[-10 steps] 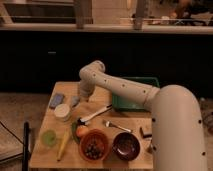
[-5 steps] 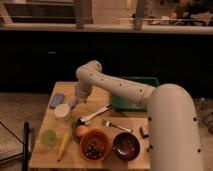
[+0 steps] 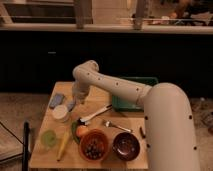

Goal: Place towel in plastic cup

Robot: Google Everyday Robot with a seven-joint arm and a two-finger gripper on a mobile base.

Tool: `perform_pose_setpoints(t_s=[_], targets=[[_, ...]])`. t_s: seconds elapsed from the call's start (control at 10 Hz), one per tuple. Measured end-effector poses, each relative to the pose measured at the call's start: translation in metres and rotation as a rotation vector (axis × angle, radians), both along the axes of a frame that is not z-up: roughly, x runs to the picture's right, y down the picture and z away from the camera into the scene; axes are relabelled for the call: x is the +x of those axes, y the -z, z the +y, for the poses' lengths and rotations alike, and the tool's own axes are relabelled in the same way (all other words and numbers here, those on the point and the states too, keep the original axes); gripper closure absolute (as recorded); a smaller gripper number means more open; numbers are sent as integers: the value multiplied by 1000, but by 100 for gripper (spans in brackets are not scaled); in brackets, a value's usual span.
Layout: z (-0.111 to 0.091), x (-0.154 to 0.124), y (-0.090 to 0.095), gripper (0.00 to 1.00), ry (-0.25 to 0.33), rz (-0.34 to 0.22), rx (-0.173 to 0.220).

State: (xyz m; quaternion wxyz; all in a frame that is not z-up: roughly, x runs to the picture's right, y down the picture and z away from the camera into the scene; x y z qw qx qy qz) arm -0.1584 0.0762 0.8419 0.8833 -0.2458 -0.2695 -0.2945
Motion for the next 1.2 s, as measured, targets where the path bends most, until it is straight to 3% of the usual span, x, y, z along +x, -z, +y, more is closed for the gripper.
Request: perform_pose_setpoints(t_s=[0.4, 0.6, 1.0, 1.2], targets=[[-14, 28, -1, 100, -50, 66, 35], [-19, 32, 2, 100, -60, 69, 48], [-38, 28, 28, 100, -64, -51, 88], [-42, 12, 42, 100, -18, -148, 95]])
